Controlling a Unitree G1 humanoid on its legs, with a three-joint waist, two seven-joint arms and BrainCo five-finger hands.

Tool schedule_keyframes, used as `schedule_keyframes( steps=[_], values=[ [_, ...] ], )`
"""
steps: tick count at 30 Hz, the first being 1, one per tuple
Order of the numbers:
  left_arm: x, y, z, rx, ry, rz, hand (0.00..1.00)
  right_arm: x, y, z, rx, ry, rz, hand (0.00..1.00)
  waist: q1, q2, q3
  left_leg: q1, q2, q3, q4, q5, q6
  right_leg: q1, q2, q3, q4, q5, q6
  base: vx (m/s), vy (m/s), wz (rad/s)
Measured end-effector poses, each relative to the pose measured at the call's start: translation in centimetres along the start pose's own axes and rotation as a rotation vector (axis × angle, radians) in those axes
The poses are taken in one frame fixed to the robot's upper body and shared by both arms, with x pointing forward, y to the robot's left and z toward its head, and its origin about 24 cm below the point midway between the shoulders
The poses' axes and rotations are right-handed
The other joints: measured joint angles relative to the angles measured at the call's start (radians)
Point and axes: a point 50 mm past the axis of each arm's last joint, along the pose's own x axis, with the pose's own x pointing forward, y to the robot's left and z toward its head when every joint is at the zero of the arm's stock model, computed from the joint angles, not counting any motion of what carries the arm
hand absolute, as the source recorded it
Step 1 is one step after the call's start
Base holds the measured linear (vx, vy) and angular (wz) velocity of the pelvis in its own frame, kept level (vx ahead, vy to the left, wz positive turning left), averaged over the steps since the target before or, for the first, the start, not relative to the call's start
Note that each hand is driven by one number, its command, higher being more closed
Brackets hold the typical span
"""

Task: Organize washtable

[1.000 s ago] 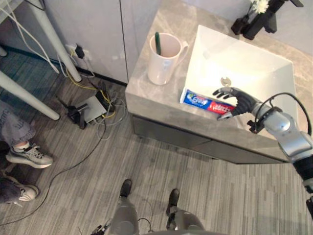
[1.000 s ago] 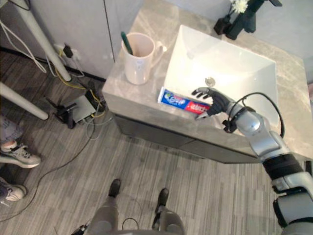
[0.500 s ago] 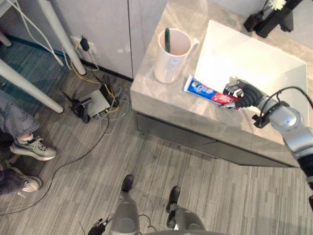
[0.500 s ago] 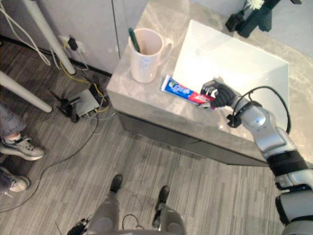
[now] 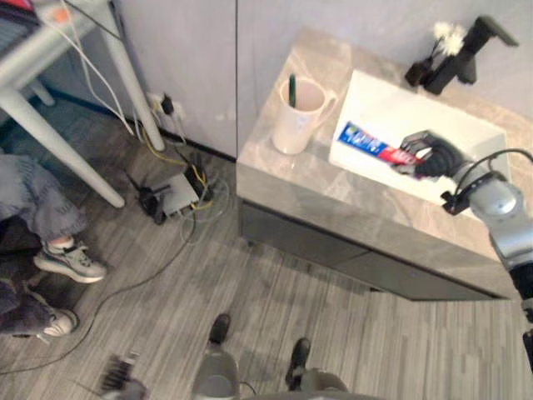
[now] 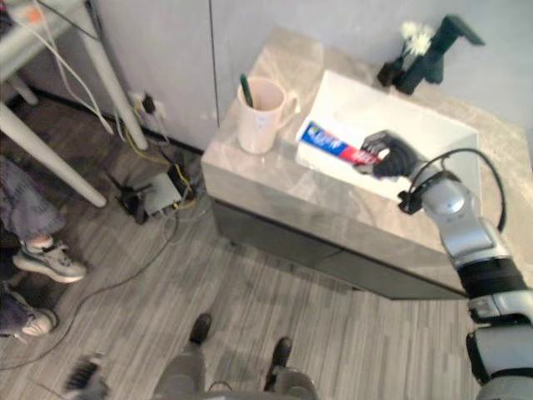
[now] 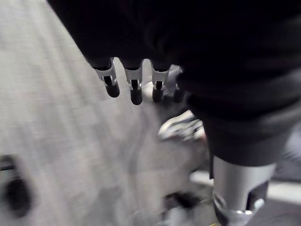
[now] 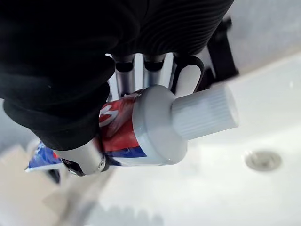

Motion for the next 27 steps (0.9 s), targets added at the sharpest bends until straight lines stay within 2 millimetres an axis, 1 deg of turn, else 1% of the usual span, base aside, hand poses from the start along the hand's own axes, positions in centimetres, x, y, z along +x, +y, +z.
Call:
schedule_keyframes(
  steps=[1, 2, 3, 4, 5, 6, 7, 8, 9, 10, 11, 12, 14, 15, 16, 17, 18, 19, 20, 21, 22, 24, 25, 26, 27],
  values=[
    [1.0, 1.5, 4.3, -0.040, -0.121, 0.060, 0.00, -0.1, -0.9, 0.0, 0.026, -0.005, -0.053, 1.00, -0.001, 0.005, -0.018, 0.007, -0.003, -0.006, 0.002, 0.000, 0.000, 0.018, -0.001, -0.011, -0.009, 0.000, 0.000, 0.00, -0.002, 0.15],
    [1.3, 2.1, 6.4, -0.065, -0.180, 0.085, 0.00, -0.2, -1.4, 0.0, 0.033, -0.006, -0.077, 1.00, -0.004, 0.007, -0.024, 0.011, -0.004, -0.009, 0.002, 0.000, 0.000, 0.025, -0.001, -0.015, -0.010, 0.000, 0.000, -0.02, -0.004, 0.16],
    [1.5, 3.7, 11.8, -0.109, -0.326, 0.136, 0.00, -0.4, -2.4, 0.0, 0.042, -0.008, -0.139, 1.00, -0.004, 0.011, -0.048, 0.014, -0.004, -0.015, 0.003, 0.000, -0.001, 0.029, -0.001, -0.017, -0.010, -0.002, 0.000, -0.02, -0.004, 0.06],
    [1.4, 4.0, 13.3, -0.115, -0.366, 0.147, 0.00, -0.5, -2.7, 0.0, 0.045, -0.009, -0.155, 1.00, -0.004, 0.012, -0.053, 0.014, -0.004, -0.015, 0.005, -0.001, -0.001, 0.030, -0.001, -0.018, -0.010, -0.002, 0.000, -0.05, 0.003, 0.05],
    [1.2, 3.9, 18.1, -0.194, -0.499, 0.151, 0.00, -0.7, -3.5, -0.1, 0.056, -0.004, -0.206, 1.00, -0.008, 0.023, -0.062, 0.018, -0.005, -0.013, 0.006, -0.002, -0.003, 0.030, -0.001, -0.019, -0.013, -0.004, -0.002, -0.05, 0.003, 0.06],
    [1.0, 3.4, 20.2, -0.217, -0.551, 0.141, 0.00, -0.7, -3.6, -0.1, 0.057, -0.001, -0.220, 1.00, -0.006, 0.022, -0.070, 0.019, -0.005, -0.016, 0.006, -0.004, -0.005, 0.034, -0.001, -0.020, -0.015, -0.007, -0.005, -0.05, -0.002, 0.12],
    [0.6, 2.2, 23.2, -0.211, -0.621, 0.113, 0.00, -0.7, -3.5, -0.2, 0.058, 0.004, -0.223, 1.00, -0.002, 0.030, -0.076, 0.026, -0.006, -0.022, 0.006, -0.001, -0.001, 0.047, 0.000, -0.027, -0.017, -0.007, -0.005, 0.00, -0.006, 0.15],
    [-0.3, 0.7, 25.8, -0.146, -0.699, 0.075, 0.00, -0.7, -3.1, -0.3, 0.067, 0.009, -0.216, 1.00, 0.005, 0.042, -0.094, 0.031, -0.009, -0.027, 0.009, 0.000, -0.001, 0.062, -0.002, -0.031, -0.014, -0.007, -0.004, 0.01, 0.007, 0.14],
    [-2.1, -0.8, 27.0, -0.103, -0.826, 0.018, 0.00, -1.5, -3.0, -0.2, 0.072, 0.000, -0.233, 1.00, 0.007, 0.052, -0.112, 0.029, -0.015, -0.027, 0.012, -0.001, -0.001, 0.060, -0.008, -0.032, -0.009, -0.011, -0.002, 0.02, 0.018, 0.10],
    [-3.4, -1.1, 27.1, -0.098, -0.898, -0.004, 0.00, -2.0, -3.1, -0.2, 0.074, -0.006, -0.249, 1.00, 0.004, 0.057, -0.116, 0.028, -0.019, -0.029, 0.011, -0.001, -0.001, 0.060, -0.012, -0.037, -0.008, -0.016, -0.004, 0.02, 0.025, 0.08],
    [-5.8, -1.5, 26.6, -0.109, -1.019, -0.032, 0.00, -3.1, -3.6, -0.6, 0.072, 0.000, -0.292, 1.00, 0.000, 0.069, -0.123, 0.028, -0.024, -0.035, 0.008, -0.001, -0.001, 0.061, -0.017, -0.046, -0.007, -0.020, -0.006, 0.03, 0.014, 0.12],
    [-7.0, -1.6, 26.0, -0.091, -1.079, -0.019, 0.00, -3.7, -4.2, -1.2, 0.076, 0.026, -0.337, 1.00, 0.001, 0.082, -0.132, 0.030, -0.026, -0.041, 0.005, -0.001, 0.000, 0.062, -0.019, -0.049, -0.005, -0.026, 0.002, 0.03, 0.006, 0.14],
    [-7.2, -2.0, 25.4, -0.087, -1.082, -0.005, 0.00, -3.9, -5.0, -1.5, 0.082, 0.048, -0.390, 1.00, 0.004, 0.102, -0.147, 0.031, -0.022, -0.046, -0.004, 0.000, 0.000, 0.064, -0.017, -0.054, -0.003, -0.029, 0.003, 0.02, -0.019, 0.15],
    [-7.3, -3.1, 25.2, -0.072, -1.086, -0.023, 0.00, -4.0, -5.3, -1.3, 0.088, 0.041, -0.419, 1.00, 0.012, 0.118, -0.162, 0.033, -0.017, -0.053, -0.009, 0.002, -0.003, 0.065, -0.013, -0.061, 0.002, -0.029, 0.006, 0.02, -0.032, 0.13],
    [-7.6, -4.0, 25.3, -0.067, -1.098, -0.053, 0.00, -4.0, -5.4, -1.3, 0.093, 0.039, -0.425, 1.00, 0.020, 0.122, -0.164, 0.037, -0.016, -0.054, -0.011, 0.002, -0.003, 0.067, -0.012, -0.063, 0.005, -0.031, 0.006, 0.03, -0.033, 0.10],
    [-8.3, -6.3, 25.6, -0.053, -1.131, -0.144, 0.00, -3.9, -5.3, -1.2, 0.097, 0.031, -0.428, 1.00, 0.029, 0.126, -0.167, 0.049, -0.014, -0.056, -0.019, 0.004, -0.005, 0.076, -0.012, -0.066, 0.009, -0.034, 0.005, 0.02, -0.027, 0.12],
    [-9.5, -8.7, 25.7, -0.034, -1.173, -0.254, 0.00, -3.7, -5.1, -0.5, 0.110, 0.001, -0.429, 1.00, 0.031, 0.128, -0.170, 0.050, -0.015, -0.064, -0.020, 0.008, -0.001, 0.080, -0.012, -0.072, 0.010, -0.035, 0.004, 0.02, -0.020, 0.12],
    [-10.1, -9.8, 25.7, -0.023, -1.193, -0.310, 0.00, -3.5, -4.9, 0.0, 0.123, -0.027, -0.431, 1.00, 0.030, 0.128, -0.170, 0.049, -0.016, -0.064, -0.022, 0.011, -0.001, 0.079, -0.013, -0.072, 0.011, -0.035, 0.004, 0.01, -0.009, 0.10],
    [-11.3, -12.0, 25.6, -0.002, -1.219, -0.429, 0.00, -3.0, -4.5, 1.4, 0.155, -0.092, -0.436, 1.00, 0.027, 0.128, -0.170, 0.049, -0.016, -0.064, -0.028, 0.016, -0.001, 0.076, -0.014, -0.072, 0.012, -0.035, 0.004, 0.00, 0.000, 0.00],
    [-11.9, -13.2, 25.4, 0.009, -1.227, -0.495, 0.00, -2.8, -4.2, 2.1, 0.170, -0.126, -0.435, 1.00, 0.027, 0.128, -0.170, 0.051, -0.016, -0.064, -0.030, 0.018, 0.000, 0.076, -0.015, -0.073, 0.013, -0.035, 0.004, 0.00, 0.000, 0.00],
    [-13.1, -15.3, 24.9, 0.022, -1.227, -0.630, 0.00, -2.3, -3.6, 3.6, 0.187, -0.193, -0.418, 1.00, 0.026, 0.128, -0.170, 0.057, -0.017, -0.063, -0.035, 0.021, 0.001, 0.077, -0.017, -0.070, 0.017, -0.035, 0.004, -0.01, 0.006, -0.03],
    [-14.9, -18.1, 23.6, 0.010, -1.206, -0.837, 0.00, -1.8, -2.5, 6.1, 0.213, -0.307, -0.387, 1.00, 0.020, 0.127, -0.170, 0.065, -0.018, -0.062, -0.037, 0.022, 0.002, 0.077, -0.021, -0.065, 0.027, -0.038, 0.000, -0.01, 0.010, -0.07],
    [-15.7, -19.1, 22.9, -0.005, -1.190, -0.916, 0.00, -1.7, -2.0, 7.3, 0.226, -0.365, -0.374, 1.00, 0.013, 0.125, -0.170, 0.069, -0.018, -0.061, -0.037, 0.022, 0.003, 0.077, -0.022, -0.063, 0.032, -0.041, 0.000, -0.02, 0.006, -0.05],
    [-16.0, -19.4, 22.5, -0.016, -1.175, -0.954, 0.00, -1.7, -1.8, 7.8, 0.232, -0.388, -0.368, 1.00, 0.010, 0.124, -0.170, 0.070, -0.018, -0.060, -0.038, 0.022, 0.003, 0.077, -0.023, -0.062, 0.035, -0.044, 0.001, 0.00, 0.000, 0.00],
    [-16.4, -20.0, 21.8, -0.043, -1.143, -1.011, 0.00, -1.8, -1.4, 8.5, 0.250, -0.423, -0.365, 1.00, 0.001, 0.121, -0.169, 0.074, -0.018, -0.055, -0.039, 0.023, 0.004, 0.076, -0.025, -0.060, 0.044, -0.052, 0.005, -0.03, -0.006, -0.05]
  ],
)
